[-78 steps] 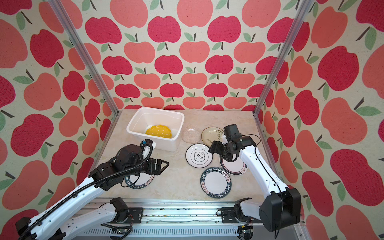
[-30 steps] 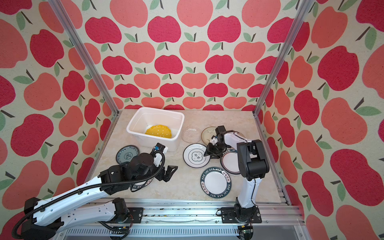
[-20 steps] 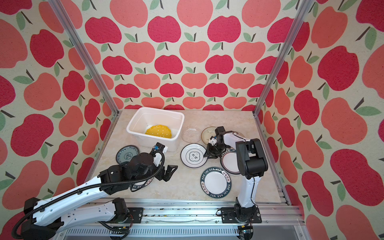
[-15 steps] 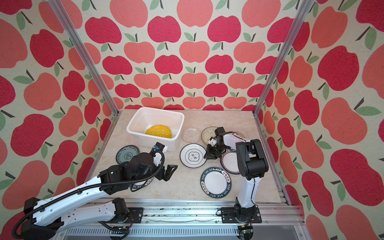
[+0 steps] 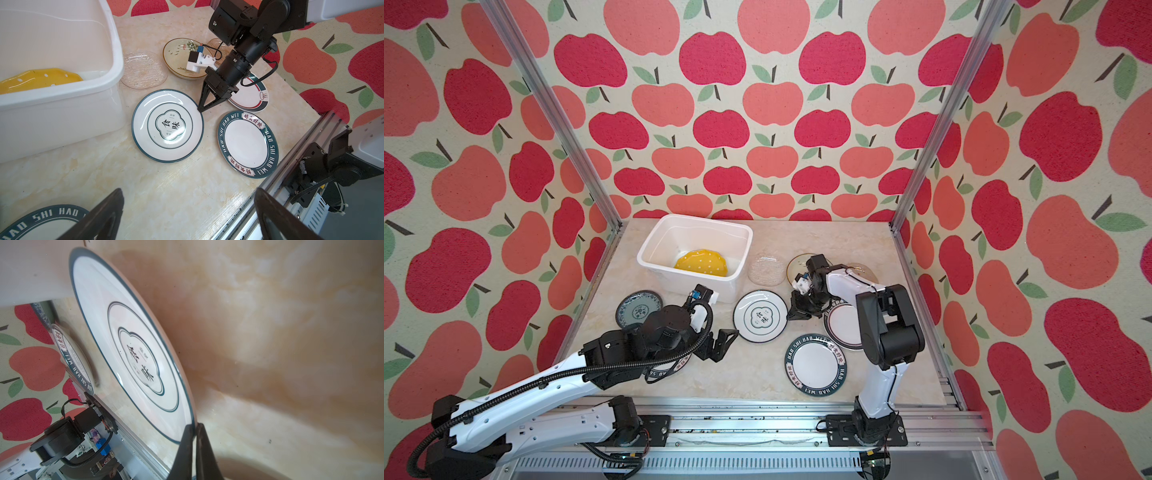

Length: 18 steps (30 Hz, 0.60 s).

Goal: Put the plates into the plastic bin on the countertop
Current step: 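Close the right gripper on the cloud-centre plate rim and tilt it up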

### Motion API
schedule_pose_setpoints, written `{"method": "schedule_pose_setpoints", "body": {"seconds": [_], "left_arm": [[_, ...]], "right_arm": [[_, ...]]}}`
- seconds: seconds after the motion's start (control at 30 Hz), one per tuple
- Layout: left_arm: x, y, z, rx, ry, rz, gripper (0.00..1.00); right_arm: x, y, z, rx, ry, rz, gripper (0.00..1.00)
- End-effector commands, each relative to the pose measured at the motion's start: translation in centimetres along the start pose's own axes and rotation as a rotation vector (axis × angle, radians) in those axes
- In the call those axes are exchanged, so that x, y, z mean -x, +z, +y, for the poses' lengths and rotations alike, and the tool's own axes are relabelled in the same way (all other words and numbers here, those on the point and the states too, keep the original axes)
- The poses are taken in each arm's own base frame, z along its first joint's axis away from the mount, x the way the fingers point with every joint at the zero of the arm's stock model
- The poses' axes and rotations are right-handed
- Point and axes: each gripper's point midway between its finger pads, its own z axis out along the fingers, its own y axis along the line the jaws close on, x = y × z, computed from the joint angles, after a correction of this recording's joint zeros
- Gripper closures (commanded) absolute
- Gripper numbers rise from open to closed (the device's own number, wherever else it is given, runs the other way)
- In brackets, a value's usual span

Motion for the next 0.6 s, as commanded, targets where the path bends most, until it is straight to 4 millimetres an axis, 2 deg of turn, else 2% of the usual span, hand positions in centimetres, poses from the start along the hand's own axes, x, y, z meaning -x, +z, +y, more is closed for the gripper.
{"method": "schedule_pose_setpoints", "body": {"seconds": [0.0,0.17,0.23,0.33,0.37,0.43,0.57], "left_arm": [[0.9,-0.9,0.3,0.020,0.000,-0.029,0.01],[1.7,-1.9,1.1,0.056,-0.026,-0.064,0.01],[2.7,-3.1,2.2,0.105,-0.100,-0.115,0.01],[3.8,-4.4,2.5,0.060,-0.226,-0.248,0.01],[4.1,-4.8,2.5,0.043,-0.264,-0.286,0.01],[3.7,-5.1,3.2,0.035,-0.330,-0.336,0.01],[2.9,-5.3,4.1,0.062,-0.356,-0.341,0.01]], "right_arm": [[0.6,-0.7,1.4,0.019,-0.032,-0.020,0.91],[0.4,-0.6,1.0,0.001,0.015,-0.008,0.85],[0.3,-0.5,1.0,0.000,0.060,-0.009,0.83],[0.2,-0.4,1.4,-0.001,0.126,-0.027,0.82],[0.1,-0.4,1.6,-0.011,0.141,-0.031,0.80],[-0.2,-0.5,1.6,-0.058,0.195,-0.042,0.68],[-0.6,-1.2,2.8,-0.099,0.273,-0.134,0.51]]}}
